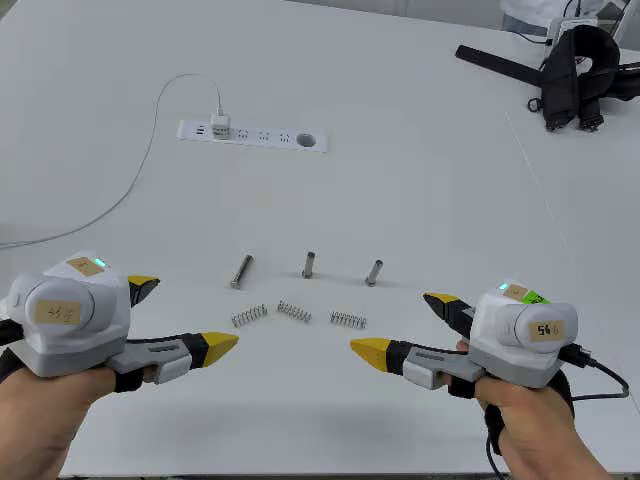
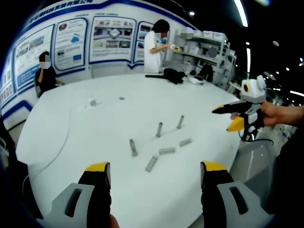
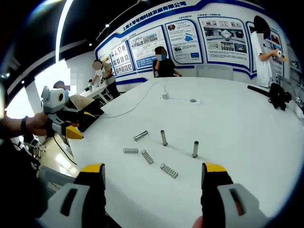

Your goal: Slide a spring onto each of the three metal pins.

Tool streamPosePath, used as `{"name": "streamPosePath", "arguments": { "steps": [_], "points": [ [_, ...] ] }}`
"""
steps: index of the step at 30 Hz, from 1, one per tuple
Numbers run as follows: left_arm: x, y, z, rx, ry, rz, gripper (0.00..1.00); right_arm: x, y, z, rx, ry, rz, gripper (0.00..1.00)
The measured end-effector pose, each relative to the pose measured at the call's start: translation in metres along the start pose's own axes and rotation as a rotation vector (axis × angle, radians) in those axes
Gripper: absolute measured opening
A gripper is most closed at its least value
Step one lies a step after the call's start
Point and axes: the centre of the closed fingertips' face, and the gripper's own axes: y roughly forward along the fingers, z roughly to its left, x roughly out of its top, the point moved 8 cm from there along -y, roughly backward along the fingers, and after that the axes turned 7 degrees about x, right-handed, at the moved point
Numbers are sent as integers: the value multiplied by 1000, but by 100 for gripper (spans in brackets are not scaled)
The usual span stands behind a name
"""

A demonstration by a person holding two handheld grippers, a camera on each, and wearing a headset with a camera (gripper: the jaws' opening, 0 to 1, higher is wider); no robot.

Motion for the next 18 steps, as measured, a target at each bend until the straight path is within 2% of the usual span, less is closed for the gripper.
{"name": "streamPosePath", "arguments": {
  "steps": [11,18],
  "points": [
    [-1,-1,0,-1,2,-7,80,1,2,-2,0,-2,-2,85],
    [-4,-1,3,5,-7,1,81,-4,3,0,8,-9,18,87]
  ]
}}
